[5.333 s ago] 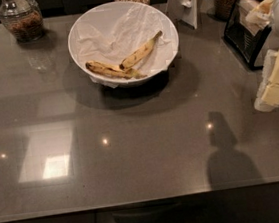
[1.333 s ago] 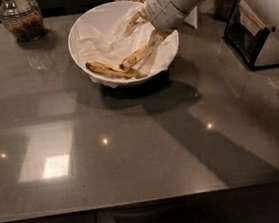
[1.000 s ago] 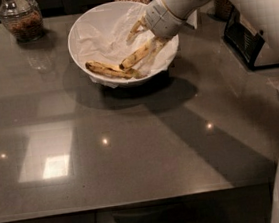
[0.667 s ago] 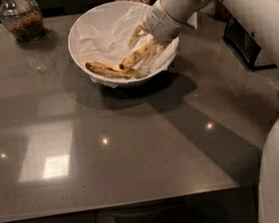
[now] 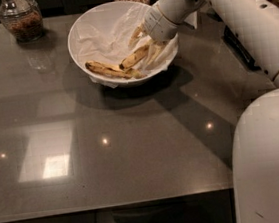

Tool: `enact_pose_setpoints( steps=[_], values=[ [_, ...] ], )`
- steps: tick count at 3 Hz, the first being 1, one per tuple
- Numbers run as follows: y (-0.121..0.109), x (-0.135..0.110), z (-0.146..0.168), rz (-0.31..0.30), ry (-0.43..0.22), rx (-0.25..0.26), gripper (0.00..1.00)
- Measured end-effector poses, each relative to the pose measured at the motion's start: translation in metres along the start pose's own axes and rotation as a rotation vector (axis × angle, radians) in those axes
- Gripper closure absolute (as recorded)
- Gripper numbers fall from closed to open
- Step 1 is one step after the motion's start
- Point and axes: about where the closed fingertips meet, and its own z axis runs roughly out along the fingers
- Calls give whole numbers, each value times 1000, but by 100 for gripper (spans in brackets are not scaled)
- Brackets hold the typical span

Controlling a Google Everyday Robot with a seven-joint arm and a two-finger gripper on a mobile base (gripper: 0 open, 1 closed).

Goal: Pick banana from white bowl

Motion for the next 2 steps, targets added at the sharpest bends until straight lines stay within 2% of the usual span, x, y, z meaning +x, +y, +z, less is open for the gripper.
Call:
enact_pose_setpoints(
  steps=[1,2],
  values=[
    [-5,7,8,16,-6,-2,54],
    [-5,7,10,24,-11,-4,73]
  ],
)
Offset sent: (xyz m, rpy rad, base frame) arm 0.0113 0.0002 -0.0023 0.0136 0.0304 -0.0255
